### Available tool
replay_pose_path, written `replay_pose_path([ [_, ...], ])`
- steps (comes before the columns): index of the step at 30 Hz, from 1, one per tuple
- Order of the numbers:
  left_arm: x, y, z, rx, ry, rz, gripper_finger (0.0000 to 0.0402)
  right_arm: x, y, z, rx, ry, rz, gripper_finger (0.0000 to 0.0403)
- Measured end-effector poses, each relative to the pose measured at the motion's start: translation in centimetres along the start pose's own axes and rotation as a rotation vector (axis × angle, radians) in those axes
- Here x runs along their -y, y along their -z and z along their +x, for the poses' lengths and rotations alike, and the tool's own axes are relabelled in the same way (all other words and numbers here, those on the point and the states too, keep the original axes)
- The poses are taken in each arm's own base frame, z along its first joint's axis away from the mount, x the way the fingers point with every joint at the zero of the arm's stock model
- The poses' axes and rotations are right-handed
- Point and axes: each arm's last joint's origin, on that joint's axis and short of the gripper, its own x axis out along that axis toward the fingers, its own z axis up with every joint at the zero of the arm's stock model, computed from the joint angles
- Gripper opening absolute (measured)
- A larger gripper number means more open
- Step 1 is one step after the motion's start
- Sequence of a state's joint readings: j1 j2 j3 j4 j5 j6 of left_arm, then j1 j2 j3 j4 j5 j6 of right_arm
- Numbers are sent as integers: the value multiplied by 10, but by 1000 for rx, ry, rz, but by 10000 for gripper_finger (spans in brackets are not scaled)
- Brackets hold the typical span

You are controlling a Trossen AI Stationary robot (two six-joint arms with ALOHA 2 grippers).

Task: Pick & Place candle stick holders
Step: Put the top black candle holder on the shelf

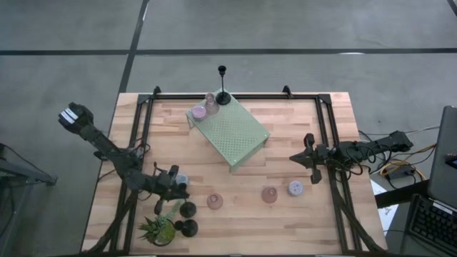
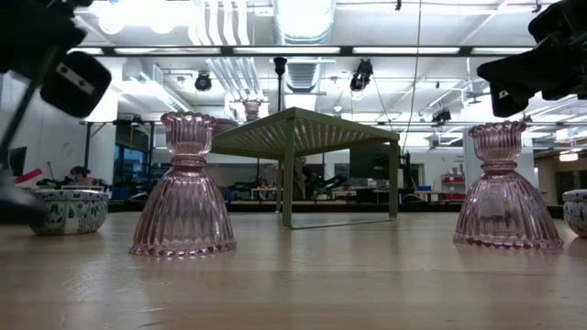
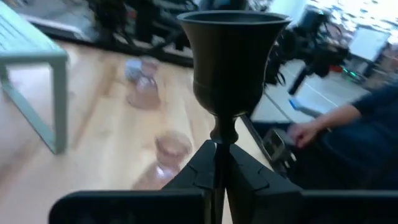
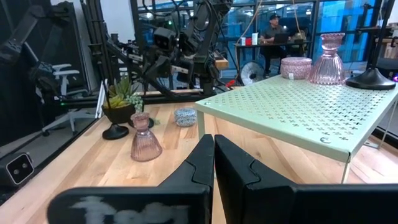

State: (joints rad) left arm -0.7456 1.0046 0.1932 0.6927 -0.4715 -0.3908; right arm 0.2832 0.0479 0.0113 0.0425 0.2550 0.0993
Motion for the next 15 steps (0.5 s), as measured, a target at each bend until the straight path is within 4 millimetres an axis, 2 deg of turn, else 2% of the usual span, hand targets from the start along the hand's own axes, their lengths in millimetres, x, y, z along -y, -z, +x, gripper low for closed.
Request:
replay_pose_path([
  [7, 7, -24, 4, 117, -96, 48, 23, 0, 0, 0, 0, 0, -1, 8],
  [15, 7, -67, 4, 287, -275, 87, 25, 0, 0, 0, 0, 0, -2, 8],
])
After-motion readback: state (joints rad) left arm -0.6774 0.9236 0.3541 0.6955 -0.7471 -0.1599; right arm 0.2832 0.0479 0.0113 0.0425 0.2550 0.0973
